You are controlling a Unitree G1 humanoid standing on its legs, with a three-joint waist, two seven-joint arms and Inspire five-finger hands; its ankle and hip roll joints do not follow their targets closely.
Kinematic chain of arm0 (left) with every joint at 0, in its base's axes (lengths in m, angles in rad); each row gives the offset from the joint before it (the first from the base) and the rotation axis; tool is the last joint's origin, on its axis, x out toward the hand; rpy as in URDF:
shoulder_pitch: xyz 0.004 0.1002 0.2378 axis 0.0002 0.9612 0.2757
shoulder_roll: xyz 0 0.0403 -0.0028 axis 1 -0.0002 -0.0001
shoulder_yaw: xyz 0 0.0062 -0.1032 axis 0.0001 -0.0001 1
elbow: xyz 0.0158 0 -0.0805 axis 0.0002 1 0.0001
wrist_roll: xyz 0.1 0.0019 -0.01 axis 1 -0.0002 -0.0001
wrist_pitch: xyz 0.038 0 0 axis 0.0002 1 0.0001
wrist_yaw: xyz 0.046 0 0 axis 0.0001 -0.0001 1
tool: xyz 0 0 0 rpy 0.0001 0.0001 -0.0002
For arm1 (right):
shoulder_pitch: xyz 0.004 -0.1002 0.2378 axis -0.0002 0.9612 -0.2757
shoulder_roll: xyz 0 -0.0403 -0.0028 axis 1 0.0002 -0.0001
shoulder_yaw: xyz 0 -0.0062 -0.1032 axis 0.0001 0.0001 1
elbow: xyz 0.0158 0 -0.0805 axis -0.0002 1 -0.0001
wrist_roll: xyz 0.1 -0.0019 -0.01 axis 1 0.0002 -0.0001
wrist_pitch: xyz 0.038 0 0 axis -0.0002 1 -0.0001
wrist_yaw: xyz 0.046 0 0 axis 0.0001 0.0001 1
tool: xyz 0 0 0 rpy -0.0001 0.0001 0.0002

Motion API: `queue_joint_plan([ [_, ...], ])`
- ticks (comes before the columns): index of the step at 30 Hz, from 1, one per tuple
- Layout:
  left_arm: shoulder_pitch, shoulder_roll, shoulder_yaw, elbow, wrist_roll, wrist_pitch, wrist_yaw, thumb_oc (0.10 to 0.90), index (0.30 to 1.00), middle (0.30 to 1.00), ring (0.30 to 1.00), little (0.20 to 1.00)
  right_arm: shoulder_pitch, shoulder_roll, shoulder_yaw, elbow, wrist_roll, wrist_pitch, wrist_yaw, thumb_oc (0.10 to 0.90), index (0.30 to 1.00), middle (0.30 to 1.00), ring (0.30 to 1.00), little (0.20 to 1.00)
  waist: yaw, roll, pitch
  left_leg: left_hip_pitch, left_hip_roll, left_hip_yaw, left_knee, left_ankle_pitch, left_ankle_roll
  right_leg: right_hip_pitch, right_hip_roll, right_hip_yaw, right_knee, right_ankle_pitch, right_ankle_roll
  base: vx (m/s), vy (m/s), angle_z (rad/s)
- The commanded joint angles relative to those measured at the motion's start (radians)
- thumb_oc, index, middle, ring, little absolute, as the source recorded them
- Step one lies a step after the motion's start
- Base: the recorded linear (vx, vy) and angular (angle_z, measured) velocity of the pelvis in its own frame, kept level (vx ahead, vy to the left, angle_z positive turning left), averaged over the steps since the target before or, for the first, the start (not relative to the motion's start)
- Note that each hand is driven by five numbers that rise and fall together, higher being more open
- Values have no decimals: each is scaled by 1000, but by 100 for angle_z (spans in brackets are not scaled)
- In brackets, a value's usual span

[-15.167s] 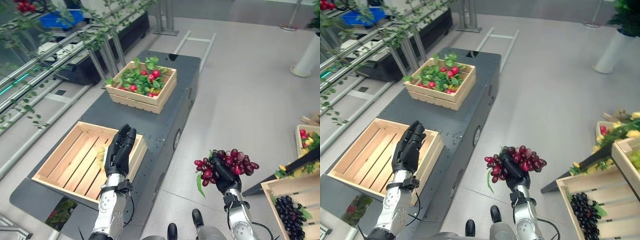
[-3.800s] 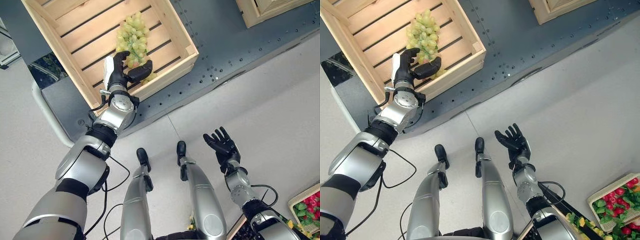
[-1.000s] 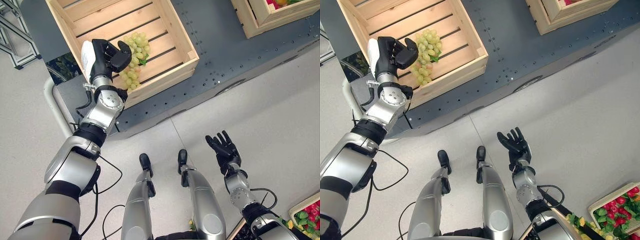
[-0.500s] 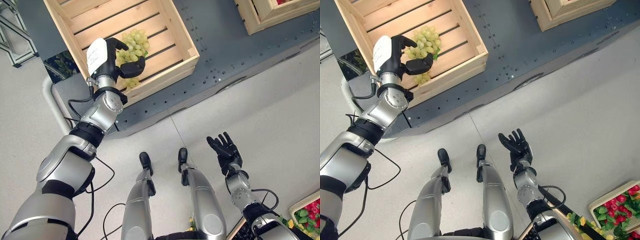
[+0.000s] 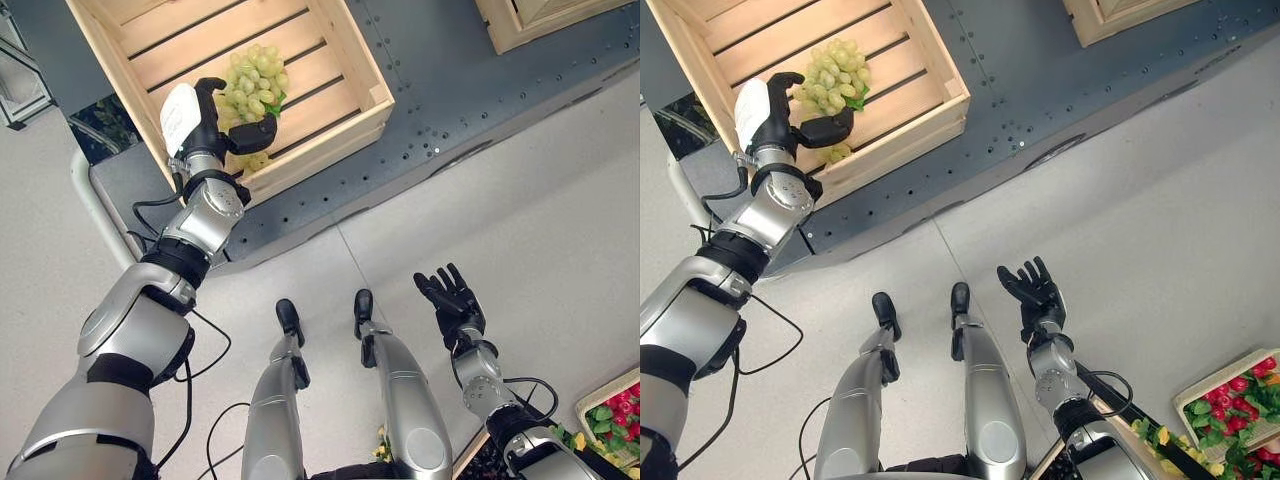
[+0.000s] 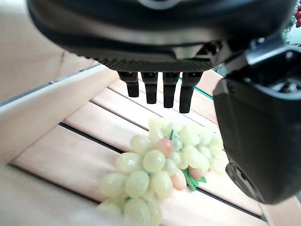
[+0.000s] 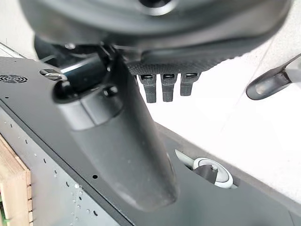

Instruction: Pick up the fruits from the basket on one side to the basket on the other side

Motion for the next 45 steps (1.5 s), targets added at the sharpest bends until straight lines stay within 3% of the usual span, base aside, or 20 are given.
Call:
queue_joint_plan([
  [1,-139,39,31,40,-2,14,58,800,900,900,900,900,30,-28,-36,-95,5,-61,2,800,900,900,900,900,-14,-25,-11,0,-2,16,129,-156,-25,37,14,34,-14,-42,38,0,0,0],
  [10,-195,0,-31,181,-31,150,-36,800,900,900,900,900,-7,-26,-19,-90,22,-76,-44,800,900,900,900,900,-37,-35,-11,-36,3,26,127,-146,-28,-5,21,42,-4,-39,40,0,0,0],
  [20,-194,-44,-60,335,-106,213,-164,800,900,900,900,900,-18,-30,8,-95,24,-89,-55,800,900,900,900,900,-66,-67,-11,-96,13,34,132,-136,-31,-62,39,59,-8,-26,39,5,-4,-3],
  [25,-180,-63,-51,378,-140,174,-187,800,900,900,900,900,-26,-30,27,-102,23,-93,-70,800,900,900,900,900,-75,-83,-11,-132,22,38,133,-128,-35,-95,47,61,-7,-22,36,-5,-3,-3],
  [31,-180,-54,-52,411,-117,182,-175,800,900,900,900,900,-17,-40,28,-117,29,-103,-74,800,900,900,900,900,-82,-99,-11,-160,26,36,131,-122,-35,-121,57,61,-10,-16,36,-6,-10,-10],
  [39,-184,-13,-62,412,-81,159,-182,800,900,900,900,900,6,-59,20,-135,40,-107,-61,800,900,900,900,900,-81,-95,-11,-167,27,30,134,-122,-36,-128,56,64,-1,-17,34,-2,2,-1],
  [40,-187,-10,-62,418,-78,148,-180,475,413,413,413,413,4,-59,21,-131,48,-111,-54,800,900,900,900,900,-80,-96,-11,-167,28,30,133,-121,-37,-126,55,62,-4,-16,33,0,0,0],
  [41,-190,-5,-63,419,-78,135,-175,400,300,300,300,300,5,-58,21,-132,50,-113,-52,800,900,900,900,900,-79,-97,-11,-166,28,29,133,-120,-37,-123,55,62,-7,-16,32,-20,-8,18],
  [45,-194,10,-60,410,-76,128,-172,400,300,300,300,300,15,-60,21,-144,49,-118,-61,800,900,900,900,900,-77,-93,-11,-158,29,28,131,-121,-38,-116,53,62,-5,-19,32,-10,0,12],
])
